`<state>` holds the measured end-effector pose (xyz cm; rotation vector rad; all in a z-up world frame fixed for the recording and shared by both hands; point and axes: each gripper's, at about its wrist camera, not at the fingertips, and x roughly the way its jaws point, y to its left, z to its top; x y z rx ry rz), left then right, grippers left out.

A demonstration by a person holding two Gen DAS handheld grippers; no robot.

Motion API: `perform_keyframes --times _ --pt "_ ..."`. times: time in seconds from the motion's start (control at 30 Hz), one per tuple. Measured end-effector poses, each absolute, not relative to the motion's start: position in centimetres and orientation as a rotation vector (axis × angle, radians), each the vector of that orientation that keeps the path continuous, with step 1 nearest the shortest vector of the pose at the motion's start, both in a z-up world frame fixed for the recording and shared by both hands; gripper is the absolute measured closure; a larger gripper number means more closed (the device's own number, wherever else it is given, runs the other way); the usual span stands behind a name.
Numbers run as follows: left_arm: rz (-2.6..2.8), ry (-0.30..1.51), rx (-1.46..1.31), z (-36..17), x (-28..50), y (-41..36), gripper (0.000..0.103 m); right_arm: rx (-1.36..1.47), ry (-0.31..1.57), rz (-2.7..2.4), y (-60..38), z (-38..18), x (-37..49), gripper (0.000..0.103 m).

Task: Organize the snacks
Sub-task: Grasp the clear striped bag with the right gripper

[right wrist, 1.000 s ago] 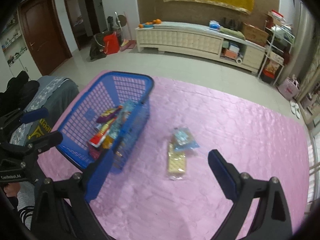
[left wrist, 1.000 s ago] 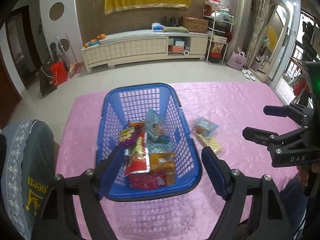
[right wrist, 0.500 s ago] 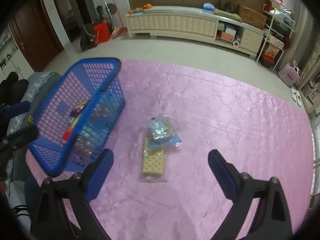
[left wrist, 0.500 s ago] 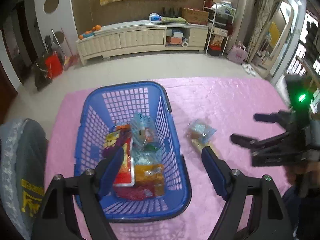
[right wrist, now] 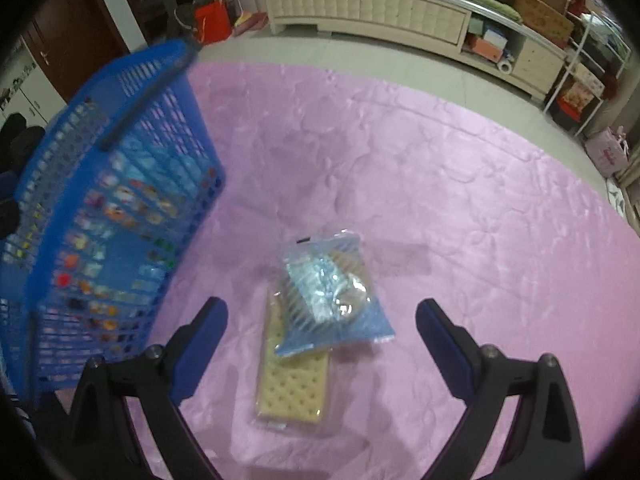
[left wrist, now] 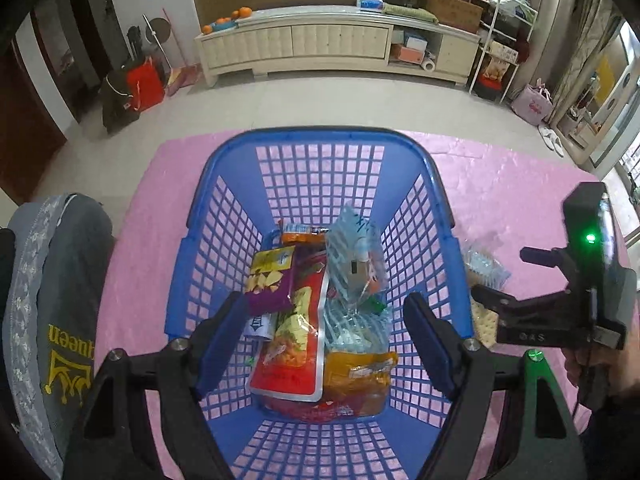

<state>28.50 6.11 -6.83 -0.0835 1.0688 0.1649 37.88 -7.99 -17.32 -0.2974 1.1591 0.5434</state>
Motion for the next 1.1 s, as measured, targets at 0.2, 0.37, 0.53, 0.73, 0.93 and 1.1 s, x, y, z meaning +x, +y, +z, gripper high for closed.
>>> perform_keyframes --times 0.2,0.37,0.53,0.73,0.93,1.1 --pt "0.161 1.087 -0.082 -7.6 28.7 6.4 0.025 -0.33 1.197 0.551 -7.6 -19.5 38.2 0.043" --pt "0.18 1.077 -0.052 -7.4 28.3 5.6 0.025 -0.263 1.109 0.588 -9.5 -18.1 36.8 0.047" --pt "0.194 1.03 -0.035 -5.7 27.8 4.0 0.025 -0.174 1.036 0.61 -12.3 -15.1 34.6 0.048" --pt "0.171 1.006 -0.033 -4.1 27.7 0.9 0.025 -0.051 0.966 0.601 -15.5 -12.0 32.8 0.048" --pt "0.068 0.978 0.05 -2.6 28.0 -5.8 0.025 0.046 0.947 0.521 -20.5 -11.2 32.8 0.048" --pt "0.028 0.977 0.121 -4.0 28.7 -11.2 0.025 0.041 0.93 0.478 -22.7 -10.9 33.3 0.048"
